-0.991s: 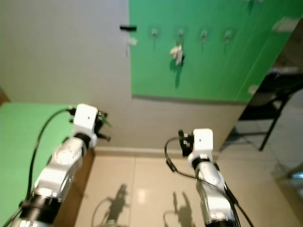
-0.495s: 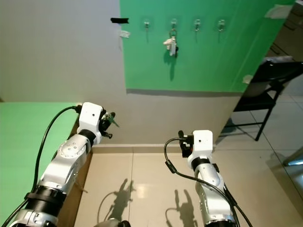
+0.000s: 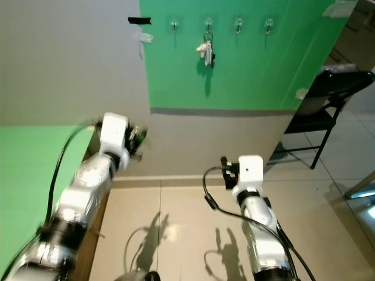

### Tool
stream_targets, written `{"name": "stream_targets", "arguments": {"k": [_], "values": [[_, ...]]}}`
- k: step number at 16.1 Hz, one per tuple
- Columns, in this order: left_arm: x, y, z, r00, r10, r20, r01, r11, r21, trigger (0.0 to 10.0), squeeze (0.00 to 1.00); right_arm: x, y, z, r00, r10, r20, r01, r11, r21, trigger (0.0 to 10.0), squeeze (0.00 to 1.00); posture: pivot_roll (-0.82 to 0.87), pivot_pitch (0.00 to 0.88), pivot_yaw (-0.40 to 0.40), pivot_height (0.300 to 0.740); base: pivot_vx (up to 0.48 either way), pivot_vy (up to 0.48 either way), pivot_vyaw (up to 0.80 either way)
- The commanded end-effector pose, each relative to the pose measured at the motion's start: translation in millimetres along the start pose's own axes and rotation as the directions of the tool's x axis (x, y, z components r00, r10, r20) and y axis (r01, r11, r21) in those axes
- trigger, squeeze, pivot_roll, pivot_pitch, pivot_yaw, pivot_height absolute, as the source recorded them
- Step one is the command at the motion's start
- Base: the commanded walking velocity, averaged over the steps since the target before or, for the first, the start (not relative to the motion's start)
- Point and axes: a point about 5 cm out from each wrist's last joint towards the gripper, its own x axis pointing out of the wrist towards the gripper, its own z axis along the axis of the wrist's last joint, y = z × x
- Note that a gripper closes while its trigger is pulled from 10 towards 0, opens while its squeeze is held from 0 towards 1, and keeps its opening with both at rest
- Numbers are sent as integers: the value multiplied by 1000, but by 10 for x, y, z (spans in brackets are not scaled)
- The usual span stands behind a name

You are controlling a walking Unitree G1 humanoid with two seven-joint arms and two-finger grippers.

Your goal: Hang keys on a hook

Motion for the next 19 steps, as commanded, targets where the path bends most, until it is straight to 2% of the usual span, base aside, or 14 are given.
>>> {"name": "stream_targets", "arguments": {"k": [1, 4, 5, 7, 8, 9, 10, 11, 12, 13, 14, 15, 17, 19], "values": [[39, 16, 88, 1000, -17, 22, 17, 1000, 0, 10000, 0, 8, -36, 41, 1000, -18, 16, 18, 1000, -7, 10000, 0, -107, 0, 29, 740, 0, 0, 0], [73, 80, 127, 1000, -4, 21, 4, 1000, -29, 10000, 0, 19, -39, 69, 999, -30, 29, 30, 1000, 1, 10000, 0, -112, 0, 38, 740, 0, 0, 0], [75, 95, 117, 1000, -6, 23, 9, 993, -118, 10000, 1000, 24, -39, 73, 999, -36, 30, 36, 999, 3, 10000, 0, -115, 0, 44, 740, 0, 0, 0], [80, 82, 121, 999, -33, 20, 36, 989, -143, 10000, 1000, 24, -32, 79, 999, -29, 29, 29, 1000, 5, 10000, 0, -113, 0, 43, 740, 0, 0, 0], [83, 64, 128, 996, -84, 17, 86, 983, -161, 10000, 1000, 37, -23, 103, 1000, -7, 27, 6, 1000, 5, 10000, 0, -112, 0, 41, 740, 0, 0, 0], [83, 61, 142, 987, -158, 6, 157, 973, -168, 10000, 1000, 66, -4, 146, 999, 47, 14, -47, 999, 8, 10000, 0, -109, 0, 40, 740, 0, 0, 0], [82, 70, 147, 974, -227, -11, 219, 951, -219, 10000, 1000, 91, 29, 168, 992, 122, -21, -121, 992, 29, 10000, 0, -108, 0, 40, 740, 0, 0, 0], [77, 87, 165, 964, -266, -18, 256, 944, -208, 10000, 1000, 95, 57, 195, 979, 199, -43, -197, 980, 35, 10000, 0, -108, 0, 40, 740, 0, 0, 0], [68, 156, 198, 951, -306, -35, 295, 939, -174, 10000, 0, 82, 81, 253, 940, 328, -91, -325, 944, 50, 10000, 0, -109, 0, 45, 740, 0, 0, 0], [46, 210, 245, 932, -362, -39, 355, 927, -122, 10000, 0, 49, 63, 367, 898, 429, -102, -421, 903, 88, 10000, 0, -112, 0, 45, 740, 0, 0, 0], [2, 253, 345, 894, -447, -38, 445, 894, -57, 10000, 0, 22, -44, 613, 858, 506, -84, -502, 862, 65, 10000, 0, -111, 0, 41, 740, 0, 0, 0], [-29, 254, 428, 859, -509, -43, 510, 860, 6, 10000, 0, 22, -131, 803, 843, 535, -58, -532, 844, 62, 10000, 0, -111, 0, 39, 740, 0, 0, 0], [-65, 233, 569, 805, -592, -49, 594, 801, 79, 10000, 0, 22, -216, 1086, 817, 576, -21, -575, 817, 42, 10000, 0, -112, 0, 33, 740, 0, 0, 0], [-89, 154, 700, 734, -675, -72, 675, 715, 182, 10000, 0, -9, -176, 1273, 758, 652, -27, -651, 758, 46, 10000, 0, -116, 0, 27, 740, 0, 0, 0]]}}
